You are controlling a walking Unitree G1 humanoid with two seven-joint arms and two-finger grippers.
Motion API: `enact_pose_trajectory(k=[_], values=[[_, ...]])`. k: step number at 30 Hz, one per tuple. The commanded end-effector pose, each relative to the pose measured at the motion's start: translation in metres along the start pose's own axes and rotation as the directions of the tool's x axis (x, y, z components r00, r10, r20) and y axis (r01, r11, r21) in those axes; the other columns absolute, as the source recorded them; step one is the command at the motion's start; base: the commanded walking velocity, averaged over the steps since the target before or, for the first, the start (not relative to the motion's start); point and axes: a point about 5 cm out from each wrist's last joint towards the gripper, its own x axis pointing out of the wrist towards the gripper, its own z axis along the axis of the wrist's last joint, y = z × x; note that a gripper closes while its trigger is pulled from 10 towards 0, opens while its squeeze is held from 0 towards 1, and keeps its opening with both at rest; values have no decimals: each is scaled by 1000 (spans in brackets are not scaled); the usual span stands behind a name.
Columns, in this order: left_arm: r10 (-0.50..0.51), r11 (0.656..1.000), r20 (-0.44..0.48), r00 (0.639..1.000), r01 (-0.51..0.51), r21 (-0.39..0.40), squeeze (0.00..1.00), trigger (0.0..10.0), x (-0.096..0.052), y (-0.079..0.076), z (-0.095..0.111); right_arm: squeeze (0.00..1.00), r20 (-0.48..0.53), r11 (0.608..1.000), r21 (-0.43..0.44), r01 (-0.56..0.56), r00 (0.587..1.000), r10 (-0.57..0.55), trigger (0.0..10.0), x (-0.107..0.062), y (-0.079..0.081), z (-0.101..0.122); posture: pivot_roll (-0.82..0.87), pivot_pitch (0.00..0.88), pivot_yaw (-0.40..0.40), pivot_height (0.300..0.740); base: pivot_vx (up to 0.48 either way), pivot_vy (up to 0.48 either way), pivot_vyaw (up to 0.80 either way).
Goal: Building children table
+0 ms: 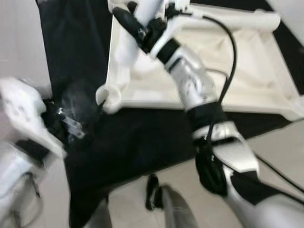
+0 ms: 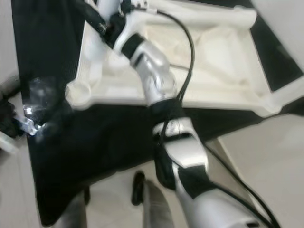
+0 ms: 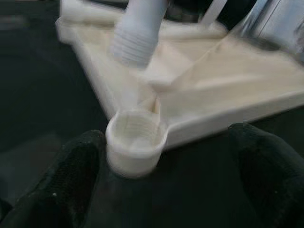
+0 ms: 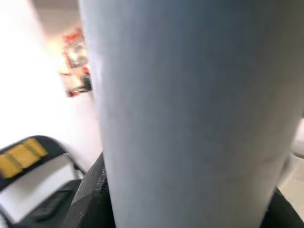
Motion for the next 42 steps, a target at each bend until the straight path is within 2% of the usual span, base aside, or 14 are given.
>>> enact_pose_trajectory(k=[1, 5, 6, 8, 12, 15, 17, 19, 26, 31, 37, 39, 41, 42], values=[[62, 997, -45, 997, -60, 47, 0, 10000, -7, -2, -6, 0, 26, 998, 4, -66, 997, 66, 10000, -1, 7, 2, 289, 352, -119, 740, 0, 0, 0], [186, 978, -153, 971, -168, 125, 0, 10000, -22, -2, -24, 0, 42, 990, 9, -142, 989, 142, 10000, 0, 17, 0, 291, 357, -120, 740, 0, 0, 0], [250, 955, -171, 953, -214, 204, 0, 10000, -28, 0, -29, 0, 36, 987, 6, -161, 986, 160, 10000, 0, 20, -3, 293, 359, -125, 740, 0, 0, 0], [371, 896, -155, 916, -310, 318, 0, 10000, -33, 11, -31, 0, 26, 987, 30, -160, 987, 159, 10000, 1, 22, -9, 289, 360, -127, 740, 0, 0, 0], [401, 860, -113, 909, -331, 389, 0, 10000, -33, 15, -29, 0, 13, 986, 28, -163, 987, 163, 10000, -1, 22, -12, 293, 361, -127, 740, 0, 0, 600], [329, 898, -144, 933, -262, 353, 0, 10000, -31, 8, -35, 0, -9, 983, 9, -185, 983, 185, 10000, -5, 22, -15, 286, 365, -124, 740, 0, 0, 800], [329, 898, -144, 933, -262, 353, 0, 10000, -31, 8, -35, 0, -9, 983, 9, -185, 983, 185, 10000, -5, 22, -15, 286, 365, -124, 740, 0, 0, 800], [222, 944, -153, 963, -173, 282, 0, 10000, -28, -6, -37, 0, -15, 977, 8, -212, 977, 212, 10000, -9, 21, -14, 284, 368, -122, 740, 0, 0, 800], [89, 966, -186, 979, -39, 256, 0, 10000, -25, -18, -50, 0, -37, 973, -14, -230, 973, 229, 10000, -17, 17, -13, 272, 357, -115, 740, 0, 0, 800], [98, 970, -190, 977, -51, 240, 0, 10000, -24, -14, -52, 0, -31, 987, -6, -162, 986, 162, 10000, -20, 12, -16, 282, 341, -111, 740, 0, 0, 799], [117, 981, -140, 983, -92, 173, 0, 10000, -16, -11, -50, 0, -12, 1000, -11, 27, 1000, -27, 10000, -31, 2, -25, 285, 293, -103, 740, 129, 0, 131], [121, 979, -95, 988, -103, 177, 0, 10000, -3, -7, -49, 0, -31, 995, 3, 100, 995, -100, 10000, -41, -1, -36, 289, 218, -97, 740, 480, 0, 0], [125, 977, -82, 989, -109, 182, 0, 10000, 1, -5, -49, 0, -38, 993, 9, 120, 992, -120, 10000, -45, -2, -40, 289, 208, -96, 740, 480, 0, 0], [156, 975, -17, 988, -151, 164, 0, 10000, 14, 0, -43, 0, -45, 987, 29, 155, 987, -154, 10000, -53, -1, -47, 285, 173, -96, 740, 368, 0, 0]])
